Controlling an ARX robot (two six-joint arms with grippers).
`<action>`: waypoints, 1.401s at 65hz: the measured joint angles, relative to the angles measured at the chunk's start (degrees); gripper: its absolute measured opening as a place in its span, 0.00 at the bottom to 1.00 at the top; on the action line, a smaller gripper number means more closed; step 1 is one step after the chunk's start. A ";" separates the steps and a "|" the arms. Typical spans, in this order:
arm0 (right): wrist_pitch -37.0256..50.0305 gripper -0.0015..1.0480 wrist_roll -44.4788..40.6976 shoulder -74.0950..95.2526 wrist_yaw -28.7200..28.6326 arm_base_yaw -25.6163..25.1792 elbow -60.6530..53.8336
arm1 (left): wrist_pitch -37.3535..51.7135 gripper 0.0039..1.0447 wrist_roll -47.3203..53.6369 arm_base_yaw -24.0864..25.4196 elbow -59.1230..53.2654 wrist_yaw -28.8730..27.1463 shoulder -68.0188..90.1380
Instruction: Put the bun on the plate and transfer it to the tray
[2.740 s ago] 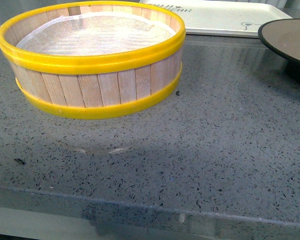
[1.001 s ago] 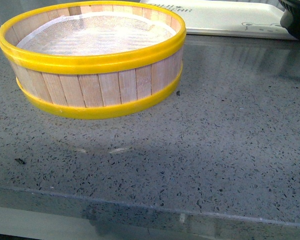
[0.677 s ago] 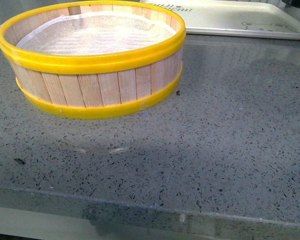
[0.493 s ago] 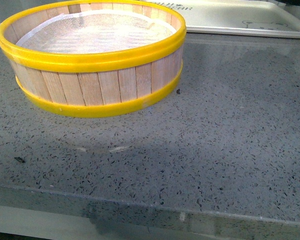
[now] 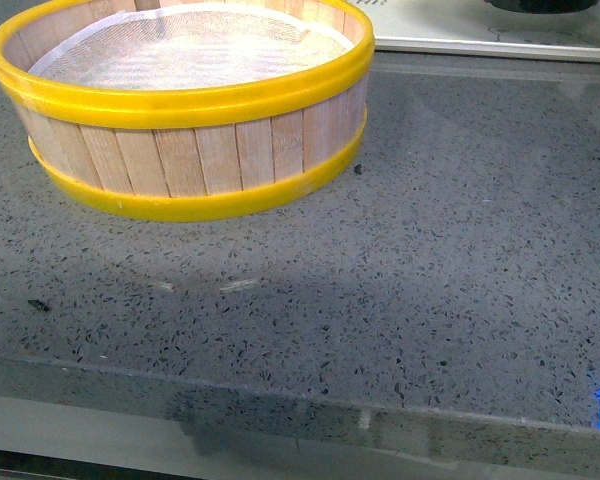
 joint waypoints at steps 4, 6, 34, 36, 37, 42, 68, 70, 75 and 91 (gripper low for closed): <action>-0.70 0.03 -0.20 0.90 -0.02 0.22 1.38 | 0.00 0.94 0.00 0.00 0.00 0.00 -0.02; -1.05 0.03 -0.24 1.31 0.00 0.35 2.23 | 0.00 0.94 0.00 0.00 0.00 0.00 -0.02; -4.63 0.03 -0.55 5.97 -0.28 2.93 10.34 | 0.00 0.94 0.00 0.00 0.00 0.00 -0.02; -4.92 0.03 -0.61 6.25 -0.28 2.97 10.75 | 0.00 0.94 0.00 0.00 0.00 0.00 -0.02; -5.07 0.03 -0.63 6.34 -0.28 2.97 10.95 | 0.00 0.94 0.00 0.00 0.00 0.00 -0.02; -5.31 0.03 -0.74 6.38 -0.22 2.97 11.06 | 0.00 0.94 0.00 0.00 0.00 0.00 -0.02; -3.06 0.03 0.09 5.29 -0.83 2.82 5.18 | 0.00 0.94 0.00 0.00 0.00 0.00 -0.02; -2.93 0.03 0.02 5.05 -0.81 2.80 4.94 | 0.00 0.94 0.00 0.00 0.00 0.00 -0.02; -2.58 0.03 -0.09 4.55 -0.79 2.73 4.09 | 0.00 0.94 0.00 0.00 0.00 0.00 -0.02; -0.52 0.21 0.66 3.32 -1.64 2.43 1.88 | 0.00 0.94 0.00 0.00 0.00 0.00 -0.02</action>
